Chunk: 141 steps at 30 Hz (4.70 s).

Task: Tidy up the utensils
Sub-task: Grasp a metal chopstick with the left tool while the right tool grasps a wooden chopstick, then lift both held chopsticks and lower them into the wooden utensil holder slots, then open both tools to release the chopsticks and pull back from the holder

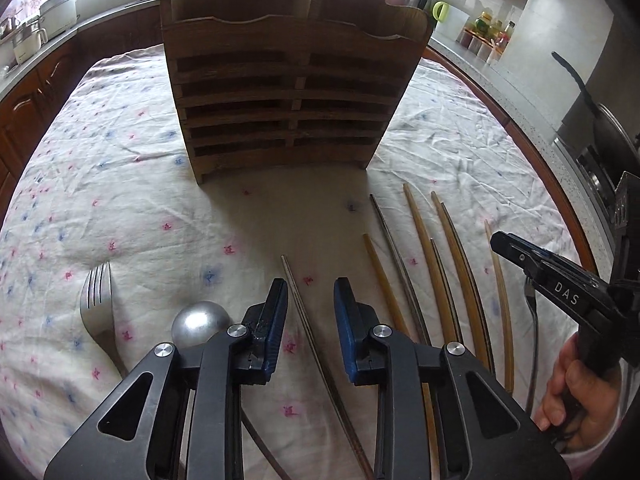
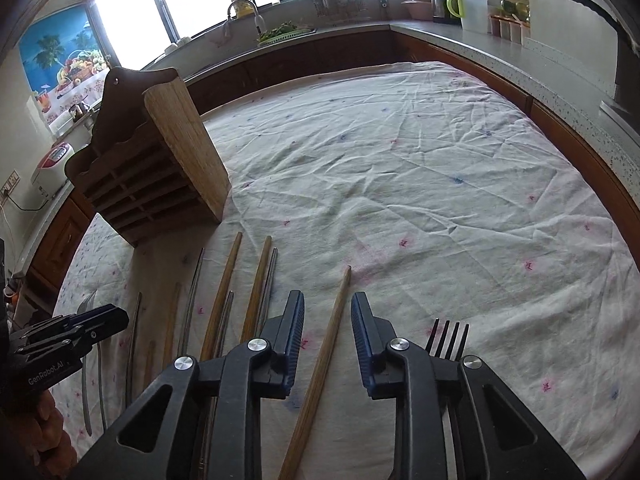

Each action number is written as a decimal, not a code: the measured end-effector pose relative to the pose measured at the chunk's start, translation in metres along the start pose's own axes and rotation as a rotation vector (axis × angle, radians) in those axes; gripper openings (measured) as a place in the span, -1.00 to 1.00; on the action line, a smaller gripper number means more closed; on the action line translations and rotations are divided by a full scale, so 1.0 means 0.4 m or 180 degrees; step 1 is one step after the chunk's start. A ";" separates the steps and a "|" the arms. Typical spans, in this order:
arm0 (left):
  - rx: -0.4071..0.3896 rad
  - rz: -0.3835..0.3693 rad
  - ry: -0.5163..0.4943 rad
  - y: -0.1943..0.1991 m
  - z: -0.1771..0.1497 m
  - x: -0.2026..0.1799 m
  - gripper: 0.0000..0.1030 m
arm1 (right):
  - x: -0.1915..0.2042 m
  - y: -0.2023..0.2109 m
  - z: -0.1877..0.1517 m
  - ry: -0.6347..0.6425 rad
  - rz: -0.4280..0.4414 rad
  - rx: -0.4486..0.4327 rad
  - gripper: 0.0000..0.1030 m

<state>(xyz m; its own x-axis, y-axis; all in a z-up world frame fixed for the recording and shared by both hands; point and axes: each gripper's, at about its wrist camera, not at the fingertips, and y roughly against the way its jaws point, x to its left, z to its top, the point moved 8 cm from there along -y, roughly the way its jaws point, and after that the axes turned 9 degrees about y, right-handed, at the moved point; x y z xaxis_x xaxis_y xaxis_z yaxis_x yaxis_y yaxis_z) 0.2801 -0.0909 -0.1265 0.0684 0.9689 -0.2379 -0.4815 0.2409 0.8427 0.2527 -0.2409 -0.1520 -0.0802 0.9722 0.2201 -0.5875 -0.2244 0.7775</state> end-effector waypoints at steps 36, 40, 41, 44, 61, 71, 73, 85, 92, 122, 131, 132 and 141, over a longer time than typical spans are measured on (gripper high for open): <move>-0.0611 -0.0564 0.0007 0.275 0.014 -0.015 -0.93 | 0.103 0.233 0.074 0.0261 0.0165 -0.0569 -0.91; -0.0724 -0.0653 0.0026 0.334 0.004 -0.010 -0.93 | 0.114 0.276 0.079 0.0278 0.0180 -0.0669 -0.91; -0.0760 -0.0666 0.0030 0.345 0.003 -0.011 -0.93 | 0.116 0.286 0.079 0.0278 0.0188 -0.0692 -0.91; -0.0844 -0.0721 0.0049 0.387 0.000 -0.003 -0.93 | 0.124 0.316 0.083 0.0287 0.0193 -0.0763 -0.91; -0.1323 -0.0873 0.0076 0.555 0.024 0.028 -0.93 | 0.189 0.505 0.173 0.0447 0.0295 -0.1340 -0.91; -0.1594 -0.0853 0.0100 0.605 0.101 0.049 -0.93 | 0.216 0.519 0.245 0.0486 0.0371 -0.1510 -0.91; -0.1652 -0.0839 0.0122 0.614 0.122 0.057 -0.93 | 0.222 0.519 0.259 0.0481 0.0398 -0.1534 -0.91; -0.2130 -0.0770 0.0203 0.678 0.296 0.091 -0.93 | 0.241 0.522 0.424 0.0350 0.0505 -0.1855 -0.91; -0.2395 -0.0694 0.0285 0.682 0.421 0.109 -0.93 | 0.241 0.499 0.554 0.0205 0.0541 -0.2071 -0.91; -0.2035 -0.0510 0.0708 0.288 0.489 0.175 -0.92 | 0.194 0.127 0.560 -0.0289 0.0666 -0.1699 -0.90; -0.1930 -0.0537 0.0748 0.283 0.497 0.196 -0.92 | 0.199 0.116 0.567 -0.0186 0.0599 -0.1646 -0.88; -0.1926 -0.0519 0.0756 0.282 0.497 0.200 -0.92 | 0.201 0.112 0.567 -0.0180 0.0611 -0.1618 -0.85; -0.1922 -0.0497 0.0875 0.310 0.469 0.223 0.03 | 0.185 0.117 0.537 -0.0224 0.0663 -0.1530 0.16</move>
<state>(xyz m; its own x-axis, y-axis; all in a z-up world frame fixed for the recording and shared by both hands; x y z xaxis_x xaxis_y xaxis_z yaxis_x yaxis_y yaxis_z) 0.3905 0.0362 0.0473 -0.0094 0.8564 -0.5162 -0.8927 0.2254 0.3903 0.3921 -0.1938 0.0272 -0.1901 0.8997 0.3930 -0.8692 -0.3404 0.3586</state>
